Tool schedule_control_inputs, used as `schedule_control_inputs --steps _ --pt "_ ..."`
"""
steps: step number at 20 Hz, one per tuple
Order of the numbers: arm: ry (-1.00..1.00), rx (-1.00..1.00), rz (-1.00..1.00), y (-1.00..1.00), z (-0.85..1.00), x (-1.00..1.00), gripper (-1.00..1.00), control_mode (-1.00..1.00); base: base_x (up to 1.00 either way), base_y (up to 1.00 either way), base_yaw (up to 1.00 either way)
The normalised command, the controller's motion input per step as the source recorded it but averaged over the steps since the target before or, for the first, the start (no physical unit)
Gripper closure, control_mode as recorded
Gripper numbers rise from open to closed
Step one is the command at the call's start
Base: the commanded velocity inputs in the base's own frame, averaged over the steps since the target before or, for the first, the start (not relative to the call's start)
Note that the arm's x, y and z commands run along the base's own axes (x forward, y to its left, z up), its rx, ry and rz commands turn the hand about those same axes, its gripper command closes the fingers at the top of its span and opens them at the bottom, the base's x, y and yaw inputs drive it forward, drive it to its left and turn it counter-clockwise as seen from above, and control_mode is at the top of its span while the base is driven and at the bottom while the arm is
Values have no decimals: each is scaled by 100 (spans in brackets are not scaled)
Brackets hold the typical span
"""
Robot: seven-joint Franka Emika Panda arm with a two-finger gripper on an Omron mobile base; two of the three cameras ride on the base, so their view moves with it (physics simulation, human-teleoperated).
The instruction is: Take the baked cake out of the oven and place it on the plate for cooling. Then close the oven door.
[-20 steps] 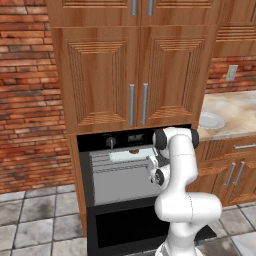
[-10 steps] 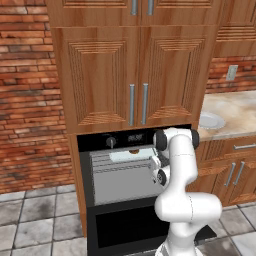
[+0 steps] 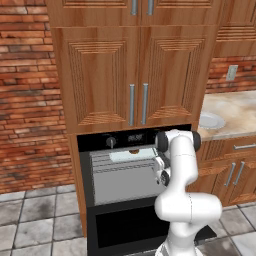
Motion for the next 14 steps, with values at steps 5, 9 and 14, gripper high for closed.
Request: schedule_control_inputs --steps 5,9,14 --pt "0 0 0 -2 -1 0 -100 -100 0 0 0" --pt "0 0 0 0 0 0 -100 -100 0 0 0" --pt "0 0 0 0 0 0 -100 -100 0 0 0"
